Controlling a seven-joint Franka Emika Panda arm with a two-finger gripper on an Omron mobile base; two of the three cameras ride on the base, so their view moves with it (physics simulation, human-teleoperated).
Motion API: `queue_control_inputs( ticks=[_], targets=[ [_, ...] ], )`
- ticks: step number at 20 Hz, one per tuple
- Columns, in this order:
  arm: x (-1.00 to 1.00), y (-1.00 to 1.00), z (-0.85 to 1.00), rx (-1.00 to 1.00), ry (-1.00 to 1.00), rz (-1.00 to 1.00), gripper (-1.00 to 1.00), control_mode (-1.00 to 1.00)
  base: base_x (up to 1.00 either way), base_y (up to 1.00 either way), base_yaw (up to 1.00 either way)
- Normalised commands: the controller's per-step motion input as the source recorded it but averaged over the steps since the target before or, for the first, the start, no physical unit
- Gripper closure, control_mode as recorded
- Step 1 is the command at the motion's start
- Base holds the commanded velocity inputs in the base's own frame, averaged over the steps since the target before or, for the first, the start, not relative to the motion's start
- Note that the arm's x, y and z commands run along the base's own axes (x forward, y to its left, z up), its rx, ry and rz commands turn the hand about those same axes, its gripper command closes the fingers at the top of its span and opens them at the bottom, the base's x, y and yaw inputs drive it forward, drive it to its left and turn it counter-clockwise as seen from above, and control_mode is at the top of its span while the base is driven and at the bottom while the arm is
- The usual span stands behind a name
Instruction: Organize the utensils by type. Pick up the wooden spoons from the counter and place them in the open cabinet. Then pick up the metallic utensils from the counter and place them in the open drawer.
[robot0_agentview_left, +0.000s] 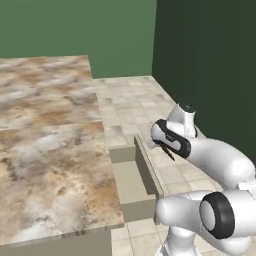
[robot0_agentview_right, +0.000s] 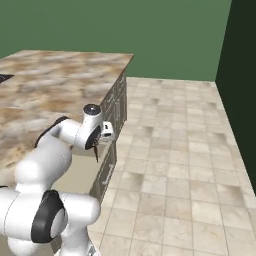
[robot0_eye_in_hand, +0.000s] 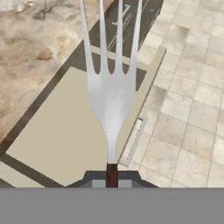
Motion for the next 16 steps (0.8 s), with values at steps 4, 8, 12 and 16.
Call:
queue_control_inputs(
  ticks=[4,8,12,16],
  targets=[
    [0.52,0.22,-0.15,0.07,0.15,-0.52,1.0,-1.0,0.0,0.0,0.0],
    [0.28,0.12,-0.2,0.15,0.23,-0.49,1.0,-1.0,0.0,0.0,0.0],
    [0.2,0.12,-0.22,0.16,0.28,-0.31,1.0,-1.0,0.0,0.0,0.0],
    [0.22,0.06,-0.26,0.14,0.21,-0.15,1.0,-1.0,0.0,0.0,0.0]
  ],
)
